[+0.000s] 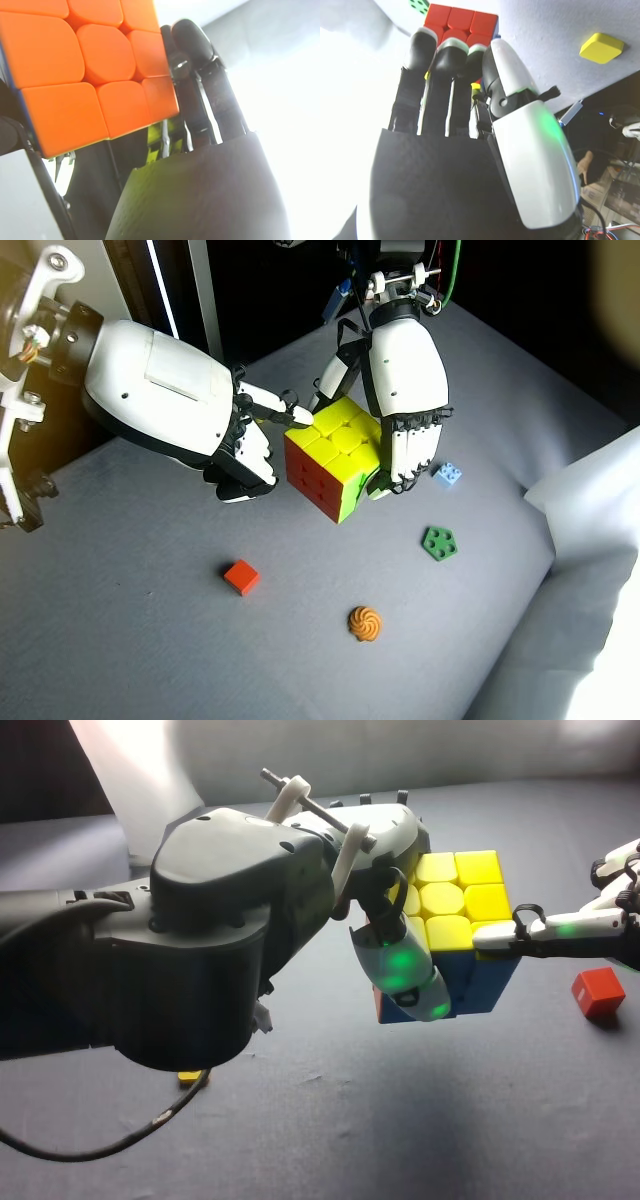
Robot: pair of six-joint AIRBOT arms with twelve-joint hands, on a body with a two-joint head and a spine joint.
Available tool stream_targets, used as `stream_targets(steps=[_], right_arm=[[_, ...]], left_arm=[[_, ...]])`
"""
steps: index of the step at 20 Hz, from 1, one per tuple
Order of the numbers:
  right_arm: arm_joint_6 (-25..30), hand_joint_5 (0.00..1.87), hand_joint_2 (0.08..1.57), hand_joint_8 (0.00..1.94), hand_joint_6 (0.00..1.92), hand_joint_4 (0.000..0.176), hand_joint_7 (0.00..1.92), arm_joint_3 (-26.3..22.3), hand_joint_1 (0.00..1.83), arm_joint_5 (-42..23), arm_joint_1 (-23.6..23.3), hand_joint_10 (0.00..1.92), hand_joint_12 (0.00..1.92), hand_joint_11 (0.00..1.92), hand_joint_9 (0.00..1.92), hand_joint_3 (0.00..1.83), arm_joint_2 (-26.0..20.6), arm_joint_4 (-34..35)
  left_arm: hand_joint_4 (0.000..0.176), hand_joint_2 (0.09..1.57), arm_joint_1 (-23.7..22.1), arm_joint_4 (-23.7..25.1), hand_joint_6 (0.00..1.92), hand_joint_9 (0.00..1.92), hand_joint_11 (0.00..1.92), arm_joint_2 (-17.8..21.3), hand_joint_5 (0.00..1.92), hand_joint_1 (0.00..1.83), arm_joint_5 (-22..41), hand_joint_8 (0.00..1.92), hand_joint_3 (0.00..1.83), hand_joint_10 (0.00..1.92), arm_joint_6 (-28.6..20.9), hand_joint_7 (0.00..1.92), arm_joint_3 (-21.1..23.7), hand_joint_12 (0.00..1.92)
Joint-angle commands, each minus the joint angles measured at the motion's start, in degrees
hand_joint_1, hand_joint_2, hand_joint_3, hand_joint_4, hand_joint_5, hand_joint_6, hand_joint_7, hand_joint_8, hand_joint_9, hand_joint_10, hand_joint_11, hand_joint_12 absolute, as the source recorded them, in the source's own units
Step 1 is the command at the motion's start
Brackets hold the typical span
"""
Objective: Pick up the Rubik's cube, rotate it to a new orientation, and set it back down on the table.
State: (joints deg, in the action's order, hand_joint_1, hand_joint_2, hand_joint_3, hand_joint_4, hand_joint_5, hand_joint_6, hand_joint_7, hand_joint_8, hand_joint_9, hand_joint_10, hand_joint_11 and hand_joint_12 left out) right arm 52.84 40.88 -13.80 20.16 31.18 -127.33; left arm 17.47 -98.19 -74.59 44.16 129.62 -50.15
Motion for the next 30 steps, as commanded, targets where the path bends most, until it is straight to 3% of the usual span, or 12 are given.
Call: stream_targets(steps=[1,3,13,17,19,24,26,30], right_arm=[[-0.5,0.00,1.22,1.68,0.00,0.176,0.61,-0.1,1.29,1.7,0.1,1.92,1.92,0.45,0.70,0.19,0.4,0.0],[-0.5,0.00,1.11,1.68,0.00,0.176,0.64,-0.1,1.30,2.7,1.3,1.92,1.92,0.43,0.69,0.39,1.1,0.0],[-1.7,0.00,1.13,1.76,0.00,0.176,0.59,-0.1,1.29,4.6,2.9,1.92,1.92,0.44,0.69,0.43,2.8,0.0],[-1.2,0.00,1.12,1.72,0.00,0.176,0.62,-0.6,1.30,4.0,3.3,1.92,1.92,0.49,0.72,0.42,3.1,0.0],[-1.2,0.02,1.11,1.70,0.01,0.176,0.63,-1.0,1.30,3.8,4.0,1.92,1.92,0.41,0.68,0.43,3.1,0.0],[-1.2,0.00,1.11,1.69,0.00,0.176,0.63,-1.7,1.30,3.8,5.0,1.92,1.92,0.44,0.68,0.42,3.1,0.0],[-1.2,0.00,1.04,1.70,0.00,0.176,0.66,-1.8,1.31,3.8,5.4,1.92,1.92,0.46,0.71,0.54,3.1,0.0],[-1.2,0.02,1.05,1.70,0.00,0.176,0.65,-2.3,1.31,3.8,5.7,1.92,1.92,0.46,0.73,0.54,3.1,0.0]], left_arm=[[0.000,1.23,-1.8,4.6,1.09,0.70,0.52,0.1,0.79,1.34,-1.4,1.45,0.00,1.57,-1.8,0.72,0.0,1.54],[0.000,1.23,-1.9,4.6,1.08,0.70,0.53,0.1,0.79,1.34,-1.4,1.49,0.00,1.59,-1.8,0.69,0.0,1.56],[0.000,1.24,-2.1,4.3,1.07,0.68,0.53,0.1,0.77,1.34,-1.4,1.48,0.00,1.61,-1.7,0.71,-0.1,1.56],[0.000,1.23,-2.6,4.0,1.08,0.69,0.53,0.1,0.77,1.34,-1.4,1.46,0.00,1.60,-1.7,0.72,-0.2,1.55],[0.000,1.22,-2.8,3.9,1.04,0.72,0.56,0.1,0.80,1.34,-1.4,1.45,0.00,1.56,-1.7,0.73,-0.3,1.53],[0.000,1.24,-3.2,3.6,1.09,0.67,0.52,0.1,0.77,1.34,-1.4,1.50,0.00,1.63,-1.7,0.70,-0.5,1.60],[0.000,1.24,-3.4,3.3,1.06,0.67,0.52,0.1,0.78,1.34,-1.3,1.50,0.00,1.63,-1.7,0.69,-0.5,1.59],[0.000,1.23,-3.5,3.2,1.05,0.68,0.56,0.1,0.79,1.34,-1.1,1.50,0.00,1.61,-1.7,0.69,-0.5,1.56]])
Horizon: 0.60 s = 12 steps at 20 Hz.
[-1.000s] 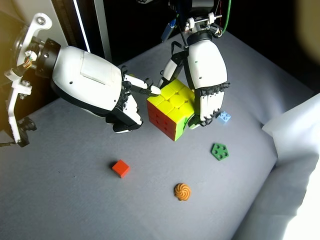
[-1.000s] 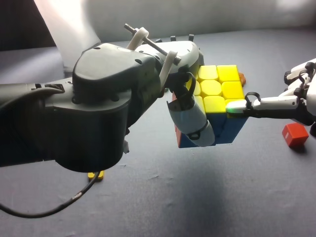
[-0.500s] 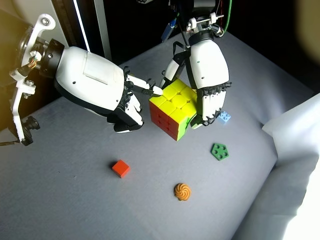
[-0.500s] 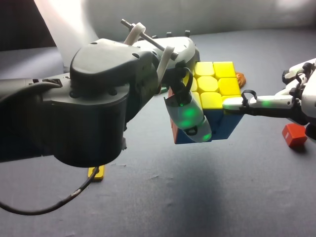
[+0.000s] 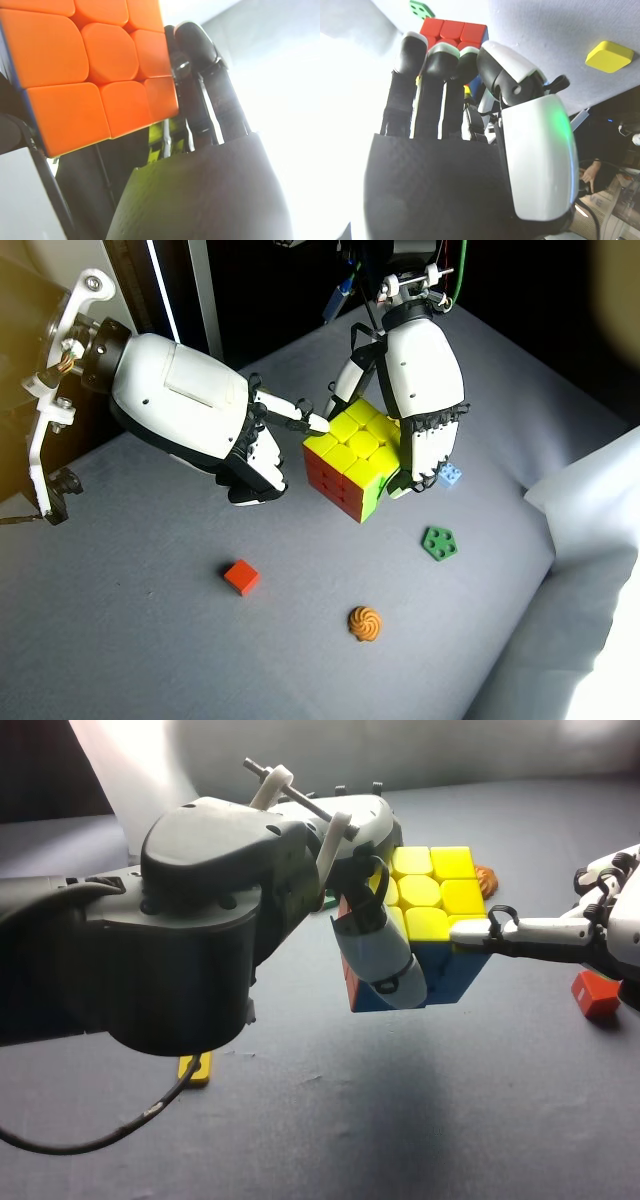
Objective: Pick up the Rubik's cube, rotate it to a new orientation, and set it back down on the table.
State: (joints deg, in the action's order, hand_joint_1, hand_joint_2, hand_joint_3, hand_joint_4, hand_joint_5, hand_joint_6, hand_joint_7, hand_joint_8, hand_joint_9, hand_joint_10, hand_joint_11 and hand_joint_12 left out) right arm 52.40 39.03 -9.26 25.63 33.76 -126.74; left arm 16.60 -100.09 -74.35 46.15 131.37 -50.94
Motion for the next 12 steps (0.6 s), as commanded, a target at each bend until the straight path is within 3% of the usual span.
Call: stream_targets(steps=[1,12], right_arm=[[-0.7,0.01,1.05,1.71,0.00,0.176,0.65,-0.8,1.31,-0.7,0.2,1.92,1.92,0.46,0.73,0.53,0.6,-0.6],[-0.8,0.00,1.03,1.62,0.00,0.176,0.70,-3.8,1.32,-2.0,1.0,1.92,1.92,0.44,0.73,0.50,0.5,-0.6]], left_arm=[[0.000,1.23,-2.7,5.1,1.05,0.68,0.53,-0.1,0.81,1.34,-3.1,1.48,0.00,1.61,-3.5,0.70,0.2,1.58],[0.000,1.24,-2.8,4.9,1.06,0.68,0.50,0.0,0.80,1.34,-3.1,1.50,0.00,1.62,-3.1,0.68,0.3,1.61]])
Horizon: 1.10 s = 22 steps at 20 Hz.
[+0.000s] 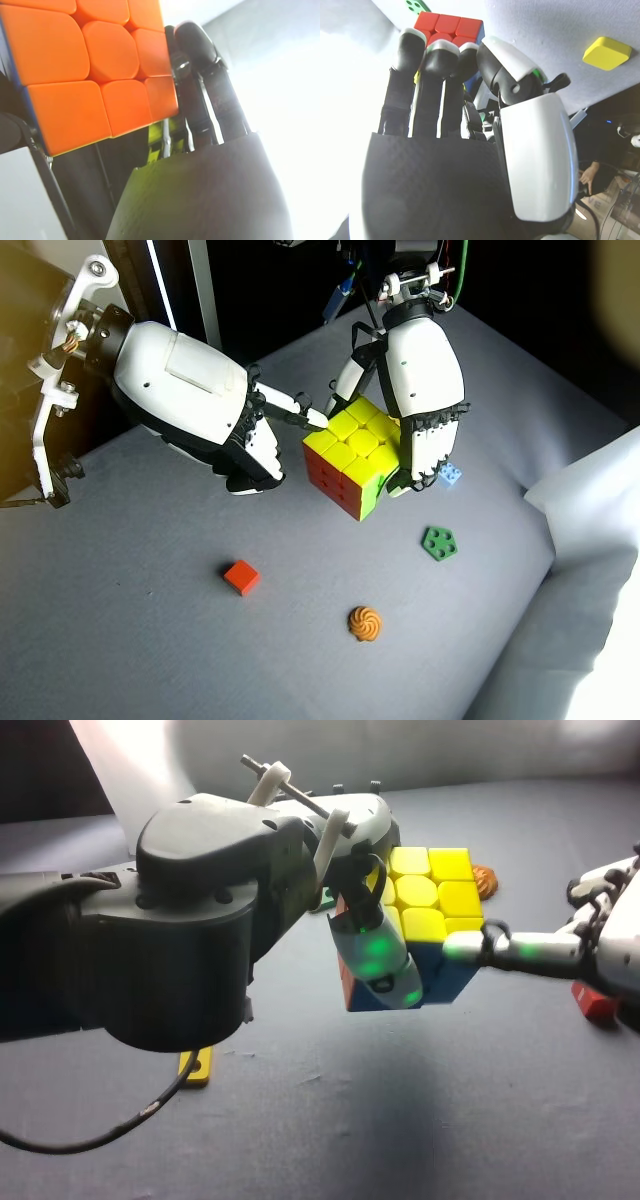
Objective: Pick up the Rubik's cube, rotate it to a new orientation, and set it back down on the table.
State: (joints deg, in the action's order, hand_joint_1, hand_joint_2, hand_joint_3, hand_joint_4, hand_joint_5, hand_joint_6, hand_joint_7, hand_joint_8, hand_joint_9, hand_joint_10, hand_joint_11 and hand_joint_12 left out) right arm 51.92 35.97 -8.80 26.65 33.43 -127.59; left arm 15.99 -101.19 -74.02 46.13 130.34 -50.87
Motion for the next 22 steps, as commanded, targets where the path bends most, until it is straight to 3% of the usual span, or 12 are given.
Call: stream_targets(steps=[1,12,18,22], right_arm=[[-0.3,0.00,1.02,1.65,0.00,0.176,0.69,-0.9,1.32,-2.7,0.2,1.92,1.92,0.45,0.72,0.54,0.8,0.3],[-0.4,0.00,0.98,1.64,0.00,0.176,0.71,-1.5,1.32,-3.1,-0.7,1.92,1.92,0.49,0.75,0.60,0.7,0.3],[-1.8,0.00,1.05,1.61,0.00,0.176,0.69,-1.4,1.32,-3.1,-5.4,1.92,1.92,0.56,0.74,0.46,-0.9,0.3],[-1.8,0.00,1.05,1.68,0.00,0.176,0.66,-1.3,1.31,-3.2,-9.4,1.92,1.92,0.53,0.77,0.52,-3.5,0.3]], left_arm=[[0.000,1.24,-2.2,6.0,1.08,0.68,0.51,-0.3,0.80,1.34,-3.1,1.49,0.00,1.61,-2.1,0.68,0.2,1.60],[0.000,1.24,-2.3,5.9,1.04,0.68,0.53,-0.2,0.79,1.34,-3.1,1.51,0.00,1.62,-2.1,0.68,0.2,1.57],[0.000,1.22,-2.4,5.8,1.06,0.70,0.53,-0.2,0.80,1.34,-3.1,1.44,0.00,1.58,-2.1,0.73,0.3,1.57],[0.000,1.22,-2.4,5.7,1.06,0.70,0.53,-0.2,0.81,1.34,-3.0,1.44,0.00,1.58,-2.1,0.72,0.2,1.56]])
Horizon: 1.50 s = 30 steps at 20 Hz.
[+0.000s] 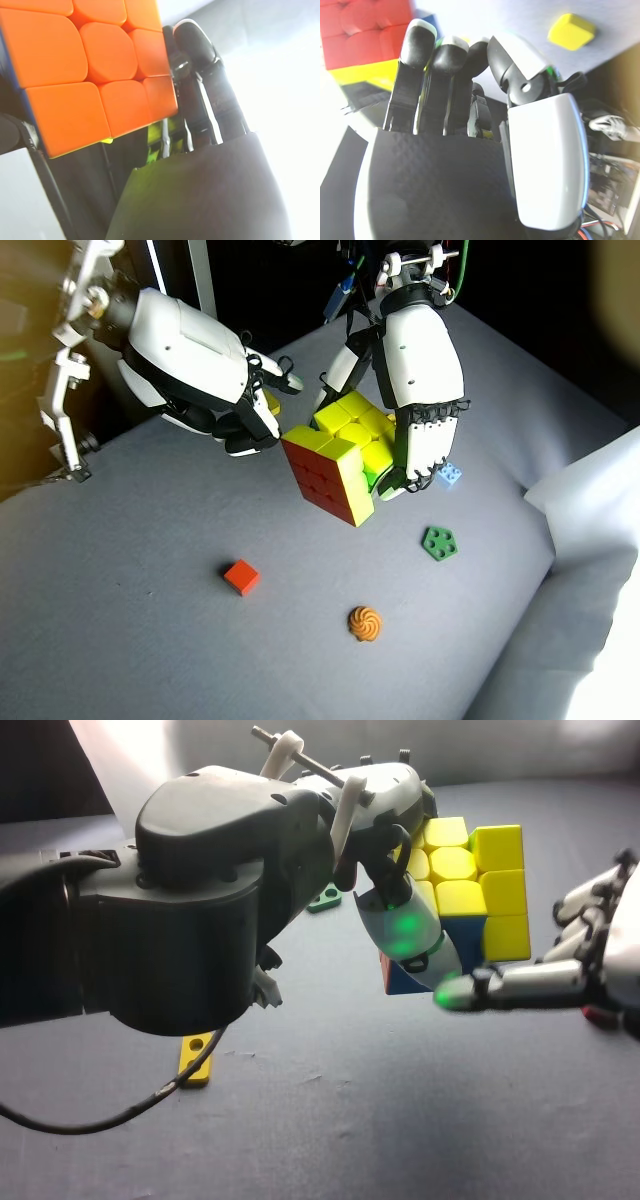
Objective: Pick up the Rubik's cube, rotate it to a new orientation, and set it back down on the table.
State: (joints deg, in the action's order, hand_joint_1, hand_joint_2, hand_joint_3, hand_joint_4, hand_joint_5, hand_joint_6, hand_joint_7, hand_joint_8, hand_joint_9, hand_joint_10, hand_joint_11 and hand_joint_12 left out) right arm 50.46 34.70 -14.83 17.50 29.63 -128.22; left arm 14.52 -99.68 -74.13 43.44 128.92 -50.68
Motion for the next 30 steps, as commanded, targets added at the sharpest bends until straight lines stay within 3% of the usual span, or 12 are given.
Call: stream_targets(steps=[1,2,3,5,12,13,15,22,23,26,29,30], right_arm=[[-0.3,0.00,1.05,1.68,0.00,0.176,0.66,0.3,1.31,2.5,-1.3,1.92,1.92,0.55,0.78,0.52,-0.7,0.9],[-0.3,0.00,1.04,1.66,0.00,0.176,0.68,0.6,1.32,2.5,-1.7,1.92,1.92,0.55,0.78,0.52,-1.3,0.9],[-0.3,0.00,0.97,1.64,0.00,0.176,0.66,1.6,1.44,2.3,-2.3,1.82,1.92,0.55,0.69,0.62,-2.2,0.9],[0.0,0.00,1.04,1.59,0.00,0.176,0.70,3.1,1.33,2.3,-2.8,1.92,1.92,0.55,0.75,0.46,-2.5,0.9],[-0.1,0.00,1.03,1.56,0.00,0.176,0.72,4.1,1.33,2.4,-2.5,1.92,1.92,0.60,0.81,0.46,-2.1,0.9],[-0.1,0.00,0.91,1.66,0.00,0.176,0.69,4.1,1.46,2.4,-2.4,1.86,1.92,0.58,0.71,0.74,-1.9,0.9],[-0.1,0.00,0.93,1.62,0.00,0.176,0.73,4.1,1.36,2.4,-1.6,1.91,1.92,0.59,0.79,0.67,-1.6,0.9],[-0.1,0.00,0.98,1.56,0.00,0.176,0.74,5.6,1.34,4.5,1.5,1.92,1.92,0.60,0.82,0.55,1.1,0.9],[-0.1,0.00,0.87,1.63,0.00,0.176,0.72,5.6,1.46,4.6,1.5,1.82,1.92,0.59,0.75,0.77,1.1,0.9],[-0.2,0.00,0.83,1.69,0.00,0.176,0.71,5.6,1.50,4.6,1.7,1.84,1.92,0.60,0.72,0.88,1.1,0.9],[-0.2,0.00,0.85,1.74,0.00,0.176,0.67,5.6,1.50,4.9,2.2,1.89,1.92,0.58,0.70,0.89,1.2,0.9],[-0.2,0.00,0.93,1.66,0.00,0.176,0.71,5.6,1.36,4.9,2.2,1.91,1.92,0.58,0.78,0.70,1.2,0.9]], left_arm=[[0.000,1.22,-0.9,4.2,1.06,0.70,0.53,-0.1,0.80,1.34,-0.3,1.44,0.00,1.58,-0.7,0.73,0.0,1.56],[0.000,1.22,-0.9,4.2,1.05,0.70,0.53,-0.1,0.80,1.34,-0.3,1.45,0.00,1.58,-0.7,0.73,0.0,1.56],[0.000,1.23,-0.9,4.2,1.05,0.69,0.55,-0.1,0.80,1.34,-0.3,1.47,0.00,1.60,-0.7,0.71,0.0,1.56],[0.000,1.23,-0.9,4.2,1.04,0.67,0.54,-0.1,0.81,1.34,-0.3,1.48,0.00,1.62,-0.7,0.70,0.0,1.59],[0.000,1.22,-1.1,4.2,1.05,0.71,0.57,-0.2,0.80,1.34,-0.3,1.45,0.00,1.58,-0.7,0.72,0.0,1.55],[0.000,1.23,-1.1,4.2,1.03,0.68,0.54,-0.2,0.80,1.34,-0.3,1.49,0.00,1.62,-0.7,0.70,0.0,1.58],[0.000,1.23,-1.1,4.1,1.03,0.68,0.54,-0.2,0.81,1.34,-0.3,1.48,0.00,1.62,-0.7,0.71,0.0,1.57],[0.000,1.24,-1.2,4.1,1.04,0.67,0.53,-0.2,0.80,1.34,-0.3,1.50,0.00,1.62,-0.7,0.68,0.0,1.61],[0.000,1.23,-1.2,4.1,1.02,0.68,0.55,-0.2,0.82,1.34,-0.3,1.49,0.00,1.61,-0.7,0.68,0.0,1.60],[0.000,1.24,-1.2,4.1,1.05,0.68,0.54,-0.2,0.80,1.34,-0.3,1.50,0.00,1.62,-0.7,0.68,-0.1,1.60],[0.000,1.25,-1.2,4.1,1.02,0.65,0.51,-0.2,0.81,1.33,-0.3,1.53,0.00,1.67,-0.7,0.65,0.0,1.66],[0.000,1.24,-1.2,4.1,1.04,0.66,0.52,-0.2,0.80,1.33,-0.3,1.53,0.00,1.65,-0.7,0.66,0.0,1.65]])
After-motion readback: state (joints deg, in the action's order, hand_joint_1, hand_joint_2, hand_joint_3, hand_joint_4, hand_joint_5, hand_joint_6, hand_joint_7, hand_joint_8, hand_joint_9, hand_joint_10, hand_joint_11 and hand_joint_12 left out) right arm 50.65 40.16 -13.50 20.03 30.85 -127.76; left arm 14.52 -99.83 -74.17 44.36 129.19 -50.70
